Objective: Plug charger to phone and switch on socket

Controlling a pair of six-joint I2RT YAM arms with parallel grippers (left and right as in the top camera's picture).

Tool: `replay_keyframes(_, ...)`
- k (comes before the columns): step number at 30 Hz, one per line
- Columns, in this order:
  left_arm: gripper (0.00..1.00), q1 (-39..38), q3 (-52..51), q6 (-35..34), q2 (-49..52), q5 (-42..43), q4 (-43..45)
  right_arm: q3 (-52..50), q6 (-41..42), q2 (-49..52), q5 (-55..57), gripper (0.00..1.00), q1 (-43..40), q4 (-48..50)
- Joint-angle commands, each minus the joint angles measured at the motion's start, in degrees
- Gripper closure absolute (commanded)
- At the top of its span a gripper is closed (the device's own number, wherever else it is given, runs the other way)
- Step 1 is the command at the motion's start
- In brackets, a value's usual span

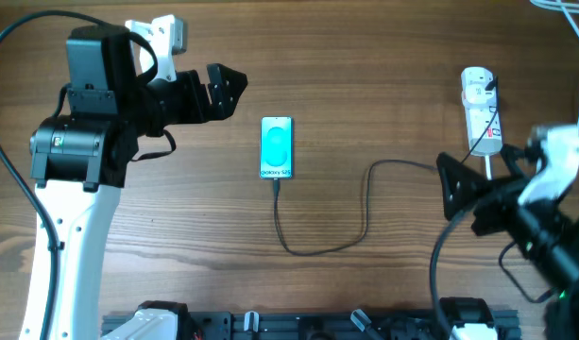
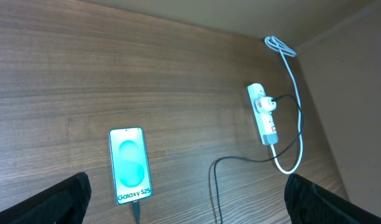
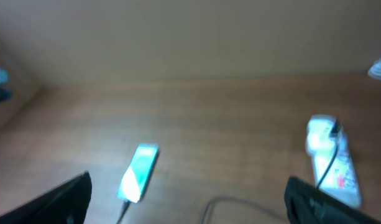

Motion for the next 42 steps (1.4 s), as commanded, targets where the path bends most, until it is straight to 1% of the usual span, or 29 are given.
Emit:
replay_keyframes(1, 0.00, 0.15, -0.04, 0.35, 0.22, -0.33, 0.11, -11.34, 0.17, -7.93, 7.04, 0.00, 0.39, 6.97)
replay_keyframes(5, 0.00, 0.15, -0.04, 0.35, 0.22, -0.33, 0.13, -23.89, 0.00, -16.92, 8.94, 0.00, 0.39, 17.18)
replay_keyframes(11, 0.00, 0.15, -0.04, 0.35, 0.22, -0.33, 0.11, -40.72, 0.02, -27.52, 8.92, 0.00, 0.39, 39.58)
replay_keyframes(15, 0.00, 0.15, -0.04, 0.35, 0.22, -0.33, 0.13, -47.34, 0.02, -31.39, 8.92, 0.00, 0.39, 48.85)
replay_keyframes(20, 0.00, 0.15, -0.04, 0.35, 0.22, -0.33, 0.11, -52.37, 0.04, -34.77, 8.90, 0.00, 0.39, 56.98)
replay_keyframes(26, 0.00, 0.15, -0.04, 0.35, 0.22, -0.33, 0.11, -58.31, 0.22, -36.15, 8.85, 0.00, 0.42, 67.08)
replay_keyframes(27, 0.00, 0.15, -0.04, 0.35, 0.22, -0.33, 0.11, -60.24, 0.22, -36.81, 8.46, 0.00, 0.42, 69.94)
replay_keyframes(31, 0.00, 0.15, -0.04, 0.35, 0.22, -0.33, 0.13, -63.30, 0.24, -37.59, 8.22, 0.00, 0.42, 73.37)
replay_keyframes(36, 0.00, 0.15, -0.04, 0.35, 0.22, -0.33, 0.13, -64.76, 0.42, -37.59, 8.26, 0.00, 0.42, 73.13)
replay_keyframes(39, 0.00, 0.15, -0.04, 0.35, 0.22, -0.33, 0.11, -67.67, 0.42, -37.59, 8.26, 0.00, 0.42, 73.29)
replay_keyframes(42, 0.00, 0.15, -0.04, 0.35, 0.22, -0.33, 0.11, -68.61, 0.39, -37.59, 8.26, 0.00, 0.68, 70.14)
